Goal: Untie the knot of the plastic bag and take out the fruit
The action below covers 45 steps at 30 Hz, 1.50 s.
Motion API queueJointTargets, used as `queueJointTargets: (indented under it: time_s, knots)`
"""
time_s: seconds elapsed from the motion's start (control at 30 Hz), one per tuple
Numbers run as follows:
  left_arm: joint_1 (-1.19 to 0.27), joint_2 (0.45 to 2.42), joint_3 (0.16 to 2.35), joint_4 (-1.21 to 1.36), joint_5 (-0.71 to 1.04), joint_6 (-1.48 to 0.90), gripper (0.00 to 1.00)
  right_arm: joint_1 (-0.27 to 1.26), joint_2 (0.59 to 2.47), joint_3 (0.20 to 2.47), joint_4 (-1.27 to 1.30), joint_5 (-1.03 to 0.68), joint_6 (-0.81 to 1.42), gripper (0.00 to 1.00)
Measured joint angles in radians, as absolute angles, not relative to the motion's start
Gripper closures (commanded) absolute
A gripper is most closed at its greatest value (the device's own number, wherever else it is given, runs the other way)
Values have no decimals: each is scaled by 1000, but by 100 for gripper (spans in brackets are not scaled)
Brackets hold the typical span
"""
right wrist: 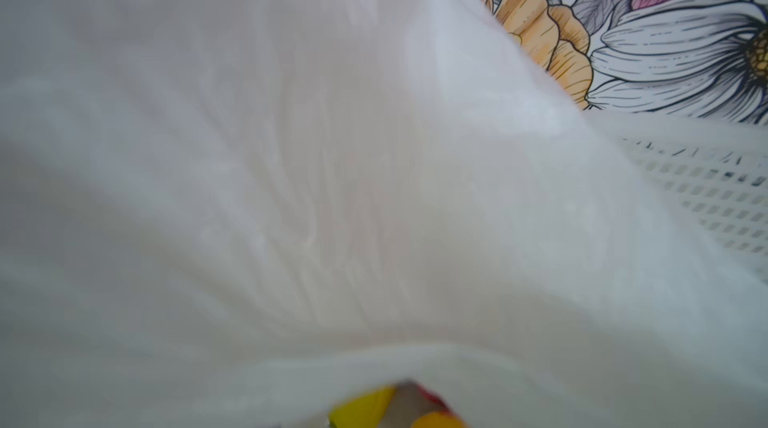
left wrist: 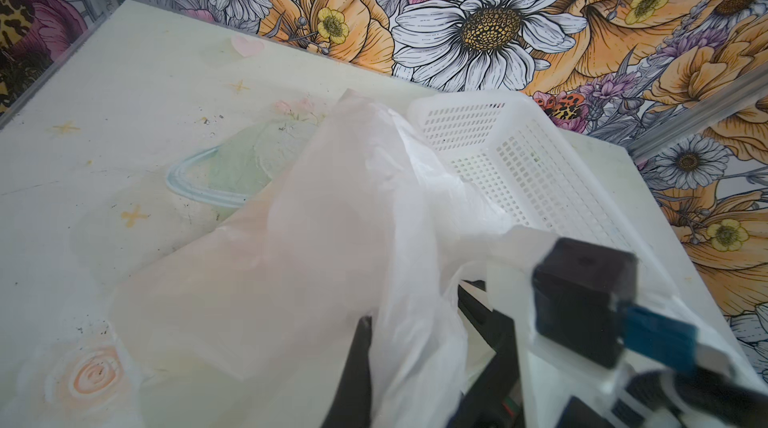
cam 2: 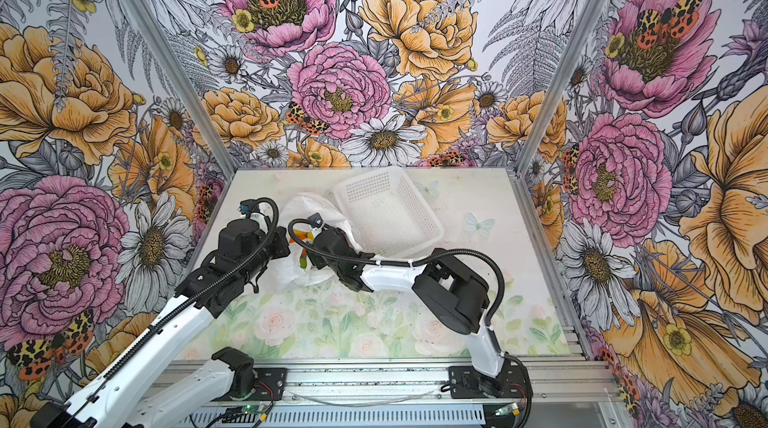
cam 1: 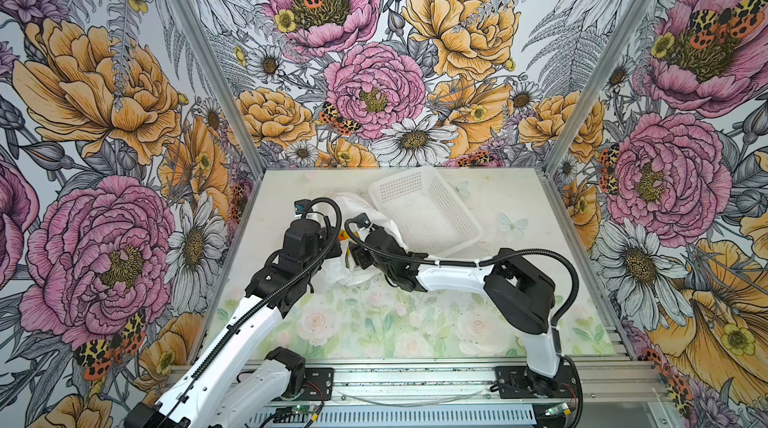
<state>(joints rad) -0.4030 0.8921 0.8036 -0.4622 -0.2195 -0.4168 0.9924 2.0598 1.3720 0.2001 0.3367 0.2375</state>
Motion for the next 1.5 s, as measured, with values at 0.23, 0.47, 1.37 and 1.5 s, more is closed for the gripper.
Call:
queueJointTargets:
  time_s: [0.23,0.47,1.37,1.5]
  knots:
    - [-403,905,804,-461,-220,-416,100,975,2207,1568,30,397,258,34]
    - [-403,912,802,-462,-220,-416,100,944,2231,1617,-39,398,270,35]
    - [-403,920,791,-466,-218,-416,100,915,2307,1689,-99,297,307,63]
    - [-403,921,791,-466,-218,-416,100,910,2278,1662,-118,267,318,69]
